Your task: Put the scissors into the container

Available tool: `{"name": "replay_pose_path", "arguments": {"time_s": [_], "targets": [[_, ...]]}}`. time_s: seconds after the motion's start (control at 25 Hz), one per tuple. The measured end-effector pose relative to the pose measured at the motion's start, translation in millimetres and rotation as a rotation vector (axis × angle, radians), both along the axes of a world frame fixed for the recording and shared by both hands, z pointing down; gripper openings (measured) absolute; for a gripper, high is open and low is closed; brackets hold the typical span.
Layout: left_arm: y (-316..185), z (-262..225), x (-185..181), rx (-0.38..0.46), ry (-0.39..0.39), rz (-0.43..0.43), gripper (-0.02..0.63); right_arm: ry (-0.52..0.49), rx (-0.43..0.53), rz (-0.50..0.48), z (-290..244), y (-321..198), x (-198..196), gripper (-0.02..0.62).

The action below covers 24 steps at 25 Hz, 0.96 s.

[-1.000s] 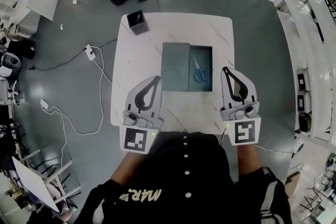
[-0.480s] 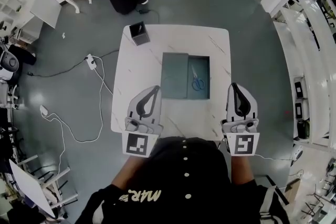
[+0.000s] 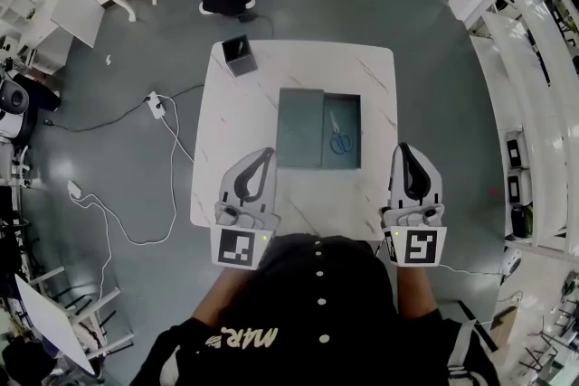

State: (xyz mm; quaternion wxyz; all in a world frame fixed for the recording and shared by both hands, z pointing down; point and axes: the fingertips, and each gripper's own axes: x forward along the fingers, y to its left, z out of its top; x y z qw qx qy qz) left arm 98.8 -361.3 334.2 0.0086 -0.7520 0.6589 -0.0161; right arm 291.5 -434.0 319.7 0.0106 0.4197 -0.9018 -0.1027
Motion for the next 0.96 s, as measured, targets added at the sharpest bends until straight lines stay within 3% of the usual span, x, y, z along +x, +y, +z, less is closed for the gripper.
{"name": "replay_pose_path", "arguments": {"time_s": [0.96], "targets": [[0.7, 4.2, -6.0, -0.019, 0.004, -0.018, 0.026, -0.009, 0.005, -0.045, -11.1, -2.8, -12.8, 0.014]]}}
